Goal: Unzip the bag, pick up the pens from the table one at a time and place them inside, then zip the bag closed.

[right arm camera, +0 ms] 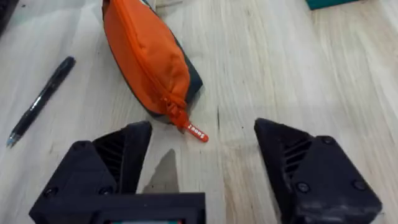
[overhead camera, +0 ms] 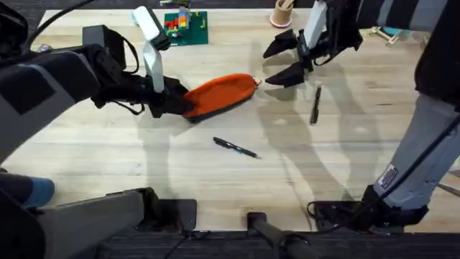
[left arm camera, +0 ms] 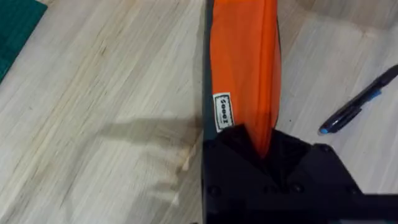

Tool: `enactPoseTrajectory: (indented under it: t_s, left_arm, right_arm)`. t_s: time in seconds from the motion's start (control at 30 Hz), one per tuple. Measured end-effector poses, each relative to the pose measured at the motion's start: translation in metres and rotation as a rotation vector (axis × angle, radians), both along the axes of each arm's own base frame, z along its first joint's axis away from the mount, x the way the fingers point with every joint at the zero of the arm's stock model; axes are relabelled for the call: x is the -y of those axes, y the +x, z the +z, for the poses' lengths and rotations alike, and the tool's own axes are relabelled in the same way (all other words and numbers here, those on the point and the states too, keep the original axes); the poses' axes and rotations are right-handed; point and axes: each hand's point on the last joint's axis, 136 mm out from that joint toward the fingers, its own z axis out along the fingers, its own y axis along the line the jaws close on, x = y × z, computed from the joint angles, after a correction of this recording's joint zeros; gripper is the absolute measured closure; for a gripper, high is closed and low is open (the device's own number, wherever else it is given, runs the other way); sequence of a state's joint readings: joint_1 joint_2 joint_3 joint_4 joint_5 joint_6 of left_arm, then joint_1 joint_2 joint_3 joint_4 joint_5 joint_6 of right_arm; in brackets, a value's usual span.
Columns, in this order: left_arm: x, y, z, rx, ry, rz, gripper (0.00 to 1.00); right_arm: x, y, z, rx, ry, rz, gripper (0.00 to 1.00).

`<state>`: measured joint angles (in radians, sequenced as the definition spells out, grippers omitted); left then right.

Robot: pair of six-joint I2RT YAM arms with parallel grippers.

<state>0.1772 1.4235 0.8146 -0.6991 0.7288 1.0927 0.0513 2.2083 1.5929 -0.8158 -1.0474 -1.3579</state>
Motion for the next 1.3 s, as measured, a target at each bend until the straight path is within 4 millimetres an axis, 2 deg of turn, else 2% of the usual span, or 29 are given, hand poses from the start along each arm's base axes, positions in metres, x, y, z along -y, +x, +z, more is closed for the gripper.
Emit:
enactPoseTrajectory:
  t_s: [0.27, 0.5, 0.73, 0.93, 1.2, 1.3]
  left_arm:
    - [0.0, 0.0, 0.0, 0.0, 0.0, 0.0, 0.959]
    - [0.0, 0.0, 0.0, 0.0, 0.0, 0.0, 0.959]
    - [0.0, 0.0, 0.0, 0.0, 0.0, 0.0, 0.959]
    - [0.0, 0.0, 0.0, 0.0, 0.001, 0.0, 0.959]
    - [0.0, 0.0, 0.0, 0.001, 0.001, 0.0, 0.959]
    - [0.0, 0.0, 0.0, 0.0, 0.001, 0.0, 0.959]
  right_arm:
    - [-0.004, -0.002, -0.018, -0.024, -0.001, 0.016, 0.006]
    - [-0.017, -0.008, -0.023, -0.012, -0.001, 0.059, 0.006]
    - [-0.029, -0.017, -0.041, -0.047, -0.001, 0.094, 0.013]
    - [-0.035, -0.02, -0.042, -0.038, -0.004, 0.114, 0.153]
    - [-0.04, -0.025, -0.043, -0.047, -0.017, 0.13, 0.528]
    - [-0.04, -0.024, -0.044, -0.045, -0.02, 0.131, 0.568]
